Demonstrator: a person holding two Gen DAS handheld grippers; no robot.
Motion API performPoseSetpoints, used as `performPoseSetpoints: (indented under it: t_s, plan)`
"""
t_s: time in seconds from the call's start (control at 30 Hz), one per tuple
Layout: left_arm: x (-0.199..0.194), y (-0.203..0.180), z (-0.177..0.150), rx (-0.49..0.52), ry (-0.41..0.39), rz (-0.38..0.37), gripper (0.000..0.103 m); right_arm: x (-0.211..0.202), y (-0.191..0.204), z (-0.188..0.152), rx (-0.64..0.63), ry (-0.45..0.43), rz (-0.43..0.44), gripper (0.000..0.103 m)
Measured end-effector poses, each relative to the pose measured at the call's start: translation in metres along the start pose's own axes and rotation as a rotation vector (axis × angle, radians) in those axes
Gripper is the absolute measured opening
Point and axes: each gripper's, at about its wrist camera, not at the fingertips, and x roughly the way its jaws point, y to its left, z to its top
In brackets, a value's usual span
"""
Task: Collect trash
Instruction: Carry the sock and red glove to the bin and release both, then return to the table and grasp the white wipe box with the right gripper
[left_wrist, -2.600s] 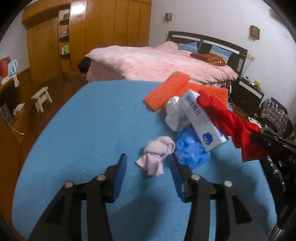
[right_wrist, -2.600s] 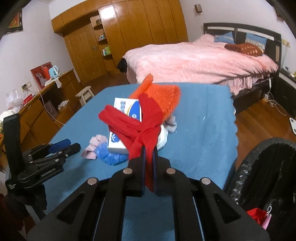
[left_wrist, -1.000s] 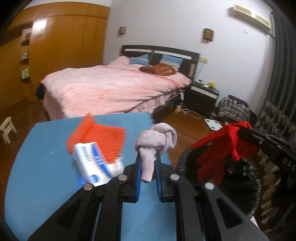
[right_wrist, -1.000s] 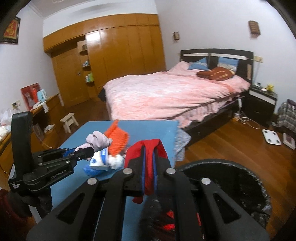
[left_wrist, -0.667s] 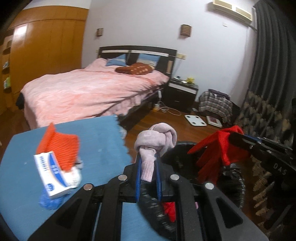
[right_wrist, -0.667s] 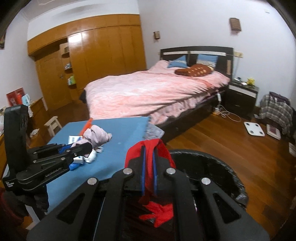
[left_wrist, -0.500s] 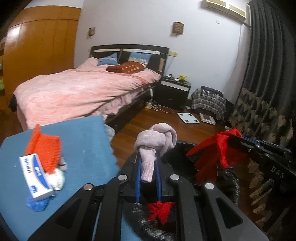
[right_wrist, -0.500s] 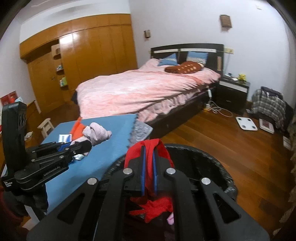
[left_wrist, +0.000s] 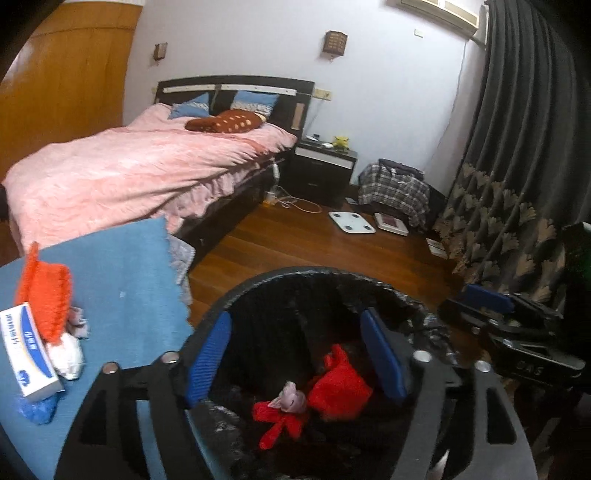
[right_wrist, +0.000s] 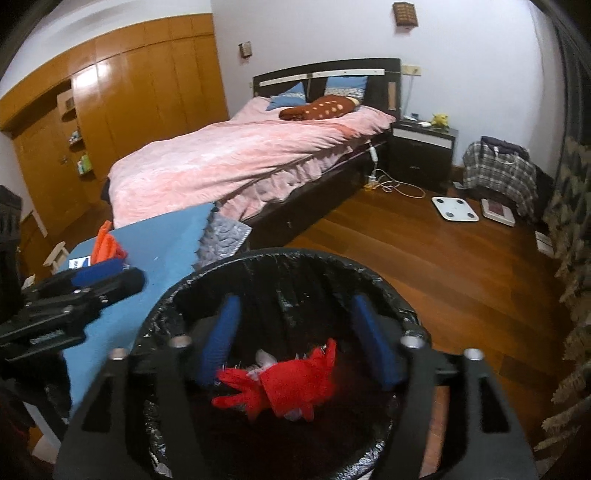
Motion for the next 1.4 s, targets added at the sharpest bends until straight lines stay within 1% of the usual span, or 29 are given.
performPoseSetpoints:
  t_s: [0.07, 0.1, 0.2, 0.37, 0.6, 0.77, 0.93, 1.07, 1.4]
  plan:
    - [-0.007, 0.008, 0.000, 0.002, -0.018, 0.037, 0.088, -0.003, 0.004, 0.000, 0.003, -0.029, -0.014, 0.093]
    - [-0.012, 0.012, -0.001, 0.004, -0.025, 0.060, 0.090, -0.005, 0.008, 0.000, -0.003, -0.040, -0.017, 0.096]
    - [-0.026, 0.028, -0.002, -0.002, -0.045, 0.126, 0.097, -0.004, 0.018, 0.000, -0.015, -0.054, -0.004, 0.097]
    - [-0.054, 0.068, -0.009, -0.064, -0.069, 0.226, 0.097, 0.003, 0.046, 0.006, -0.011, -0.057, 0.048, 0.098]
    - [-0.092, 0.125, -0.023, -0.120, -0.094, 0.379, 0.097, 0.025, 0.108, 0.014, -0.054, -0.039, 0.147, 0.098]
    - [-0.117, 0.169, -0.037, -0.155, -0.108, 0.486, 0.097, 0.039, 0.151, 0.018, -0.094, -0.038, 0.203, 0.098]
    - [-0.131, 0.202, -0.054, -0.196, -0.111, 0.556, 0.097, 0.053, 0.188, 0.018, -0.125, -0.034, 0.257, 0.098]
    - [-0.135, 0.220, -0.063, -0.211, -0.106, 0.594, 0.097, 0.066, 0.216, 0.016, -0.156, -0.029, 0.294, 0.098]
    - [-0.136, 0.257, -0.085, -0.245, -0.074, 0.657, 0.097, 0.101, 0.278, 0.008, -0.202, 0.028, 0.377, 0.098]
